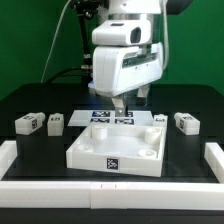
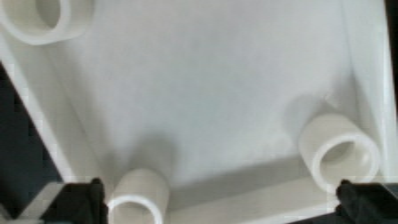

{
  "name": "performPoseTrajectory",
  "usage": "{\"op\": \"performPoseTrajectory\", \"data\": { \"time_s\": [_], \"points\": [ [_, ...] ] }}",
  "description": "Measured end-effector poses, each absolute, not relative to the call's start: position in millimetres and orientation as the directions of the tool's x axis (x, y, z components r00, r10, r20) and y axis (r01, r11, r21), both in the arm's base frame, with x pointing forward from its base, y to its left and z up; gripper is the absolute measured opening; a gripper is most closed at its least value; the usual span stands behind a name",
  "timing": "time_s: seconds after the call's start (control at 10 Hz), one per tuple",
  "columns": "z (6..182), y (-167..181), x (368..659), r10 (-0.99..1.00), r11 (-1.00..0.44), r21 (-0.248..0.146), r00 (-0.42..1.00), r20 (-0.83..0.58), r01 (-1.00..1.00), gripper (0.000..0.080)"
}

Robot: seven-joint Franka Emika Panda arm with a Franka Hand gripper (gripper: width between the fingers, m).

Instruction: Assemble one leg

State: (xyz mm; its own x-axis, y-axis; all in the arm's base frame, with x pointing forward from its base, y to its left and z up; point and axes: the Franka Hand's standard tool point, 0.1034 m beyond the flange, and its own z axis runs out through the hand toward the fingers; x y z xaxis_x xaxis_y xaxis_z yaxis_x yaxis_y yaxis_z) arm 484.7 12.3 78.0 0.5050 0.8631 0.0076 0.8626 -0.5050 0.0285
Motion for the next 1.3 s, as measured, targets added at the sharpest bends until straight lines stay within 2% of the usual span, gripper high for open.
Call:
{"op": "performPoseTrajectory", "data": {
  "time_s": [0.4, 0.5, 0.8, 1.0, 1.3],
  "points": [
    [77.1, 12, 486, 0.878, -0.479, 0.035, 0.479, 0.012, 0.877, 0.0650],
    [72.2, 8, 480, 0.923, -0.384, 0.065, 0.383, 0.027, 0.921, 0.0650],
    [53.3, 19, 445, 0.978, -0.209, 0.083, 0.207, 0.032, 0.974, 0.0650],
    [37.4, 27, 430, 0.984, -0.178, 0.064, 0.176, 0.030, 0.982, 0.0650],
    [13.5, 25, 422, 0.977, -0.211, 0.027, 0.210, 0.030, 0.977, 0.0650]
  ]
}}
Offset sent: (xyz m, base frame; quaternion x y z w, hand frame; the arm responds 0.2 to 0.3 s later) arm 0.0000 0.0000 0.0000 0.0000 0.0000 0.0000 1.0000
